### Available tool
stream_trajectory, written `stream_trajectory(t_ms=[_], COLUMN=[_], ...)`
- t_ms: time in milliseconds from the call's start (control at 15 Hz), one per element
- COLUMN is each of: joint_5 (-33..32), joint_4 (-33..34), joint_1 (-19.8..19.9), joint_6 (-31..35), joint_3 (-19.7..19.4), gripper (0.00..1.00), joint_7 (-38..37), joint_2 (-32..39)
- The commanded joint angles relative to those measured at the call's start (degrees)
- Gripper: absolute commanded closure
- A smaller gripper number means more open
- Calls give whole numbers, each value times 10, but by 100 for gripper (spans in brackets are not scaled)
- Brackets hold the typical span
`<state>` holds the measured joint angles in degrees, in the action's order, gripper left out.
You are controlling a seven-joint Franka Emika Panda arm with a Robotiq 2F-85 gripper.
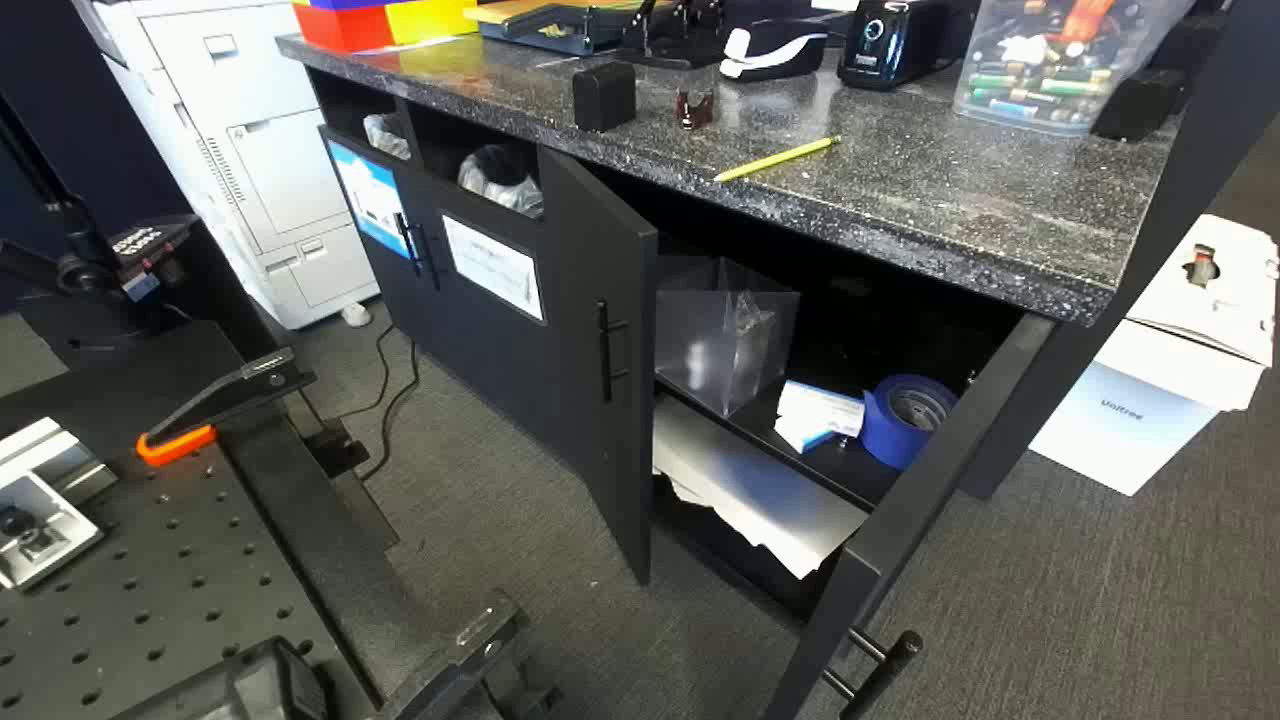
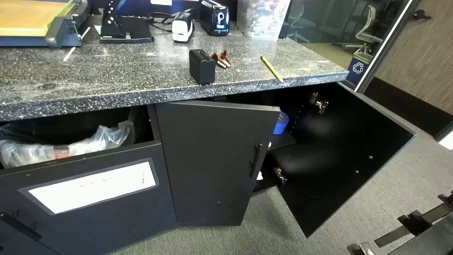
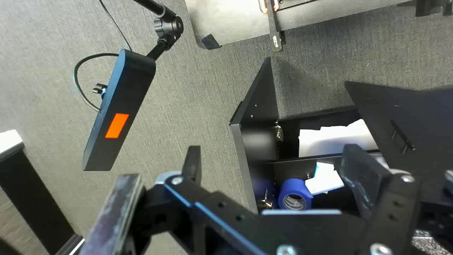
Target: Close the left cabinet door
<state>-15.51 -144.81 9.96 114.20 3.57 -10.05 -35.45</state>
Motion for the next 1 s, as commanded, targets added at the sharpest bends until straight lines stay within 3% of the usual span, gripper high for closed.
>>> stream_trajectory(t_ms=[0, 533, 933], joint_5=[-5, -6, 12], joint_4=[2, -1, -55], joint_1=[-11, -9, -24], joint_6=[-3, 6, 209], joint_3=[-9, -9, 3], gripper=[0, 0, 0], joint_7=[-5, -11, -79], joint_2=[0, 10, 182])
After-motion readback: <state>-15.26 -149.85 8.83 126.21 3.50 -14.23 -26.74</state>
